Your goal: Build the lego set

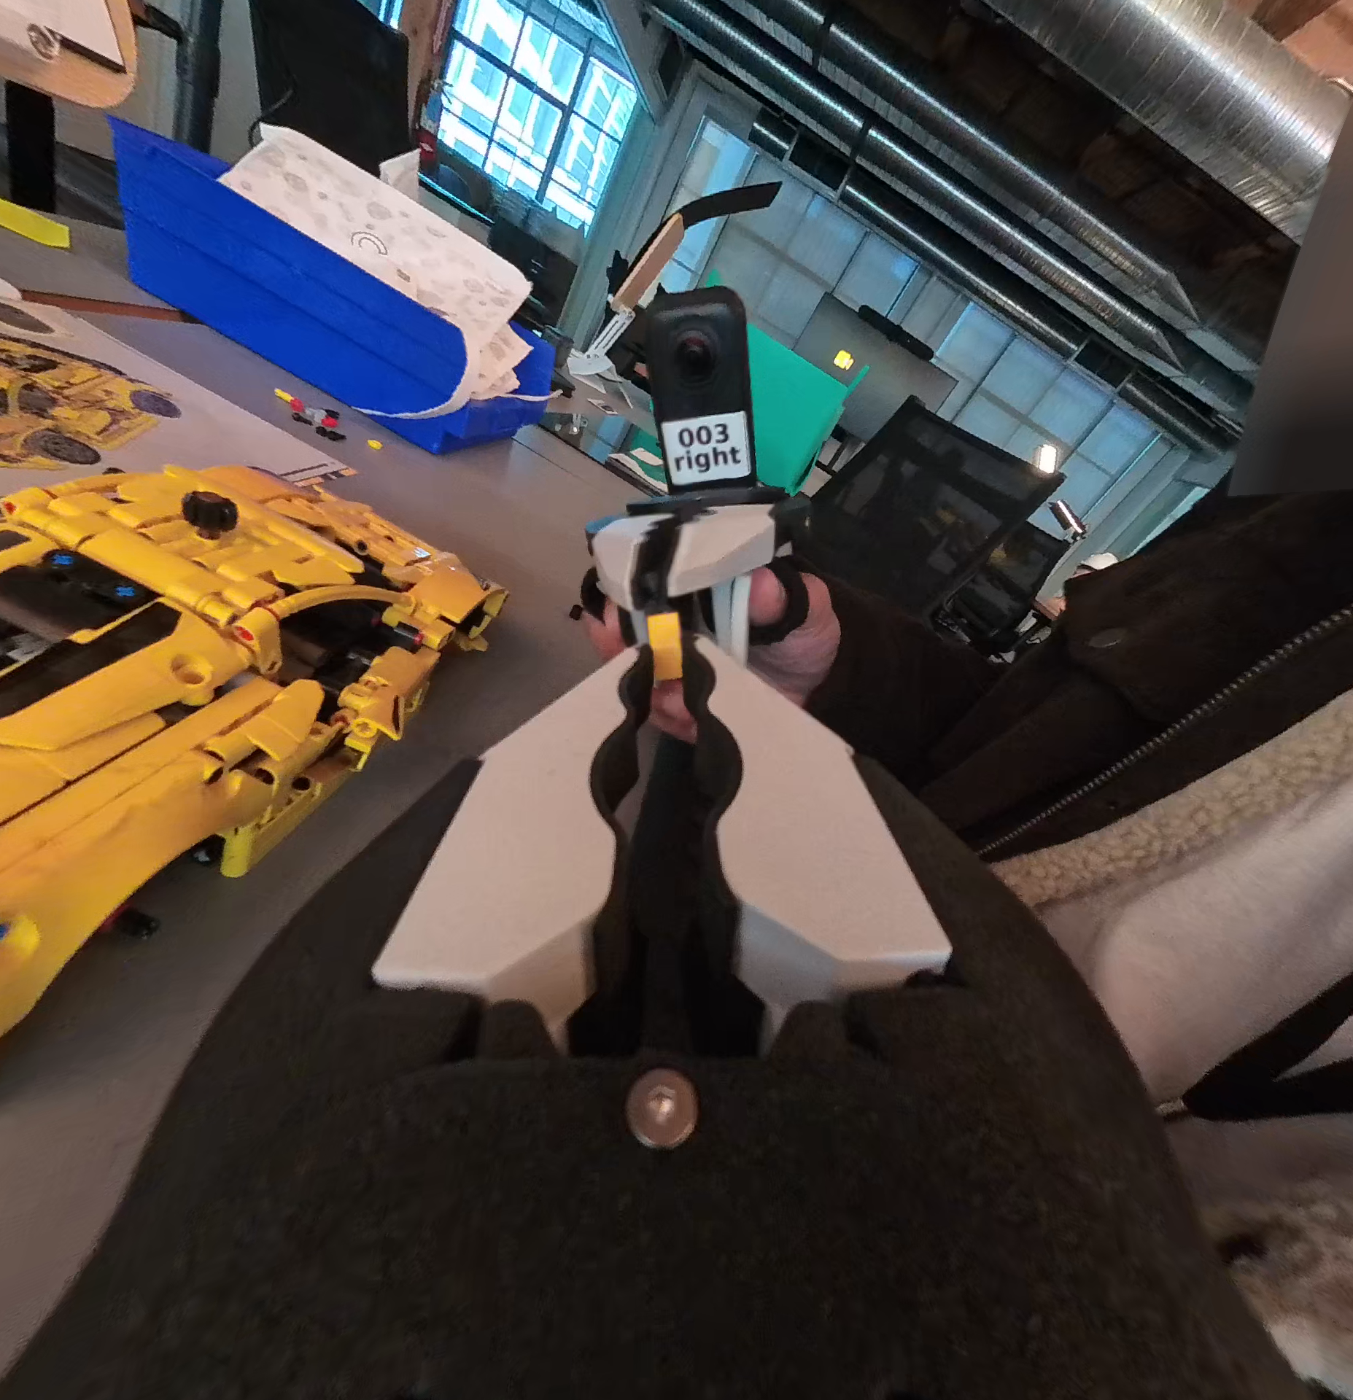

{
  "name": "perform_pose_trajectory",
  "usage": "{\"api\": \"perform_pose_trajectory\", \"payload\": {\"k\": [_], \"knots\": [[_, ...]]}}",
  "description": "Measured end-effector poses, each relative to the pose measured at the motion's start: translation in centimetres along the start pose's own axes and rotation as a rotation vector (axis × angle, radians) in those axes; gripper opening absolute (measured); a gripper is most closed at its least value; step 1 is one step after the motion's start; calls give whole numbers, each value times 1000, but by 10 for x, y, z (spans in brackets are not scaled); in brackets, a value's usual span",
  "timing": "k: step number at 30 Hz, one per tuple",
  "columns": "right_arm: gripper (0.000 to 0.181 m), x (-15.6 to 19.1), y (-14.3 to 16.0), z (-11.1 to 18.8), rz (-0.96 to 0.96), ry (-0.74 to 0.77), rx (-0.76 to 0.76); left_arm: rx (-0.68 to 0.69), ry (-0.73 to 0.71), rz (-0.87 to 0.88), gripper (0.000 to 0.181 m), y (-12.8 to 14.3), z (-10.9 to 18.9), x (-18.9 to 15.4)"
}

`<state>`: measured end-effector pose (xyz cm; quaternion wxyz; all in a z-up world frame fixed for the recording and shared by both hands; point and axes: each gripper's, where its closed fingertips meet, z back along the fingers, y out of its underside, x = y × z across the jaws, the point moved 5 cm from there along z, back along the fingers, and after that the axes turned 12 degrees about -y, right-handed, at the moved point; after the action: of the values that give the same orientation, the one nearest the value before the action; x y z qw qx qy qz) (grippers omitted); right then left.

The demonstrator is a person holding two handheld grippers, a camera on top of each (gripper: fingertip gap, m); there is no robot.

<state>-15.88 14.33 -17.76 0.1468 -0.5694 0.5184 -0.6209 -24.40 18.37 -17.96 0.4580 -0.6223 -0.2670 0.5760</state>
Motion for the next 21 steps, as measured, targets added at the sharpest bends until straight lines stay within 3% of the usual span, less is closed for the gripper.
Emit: {"api": "perform_pose_trajectory", "payload": {"k": [10,21], "knots": [[5,-3,-8,-9,-114,-21,-158,-77,-7,98,7,-6,-2,3],[5,-5,-14,-19,-147,-27,-199,-181,41,237,7,-13,-3,6]]}}
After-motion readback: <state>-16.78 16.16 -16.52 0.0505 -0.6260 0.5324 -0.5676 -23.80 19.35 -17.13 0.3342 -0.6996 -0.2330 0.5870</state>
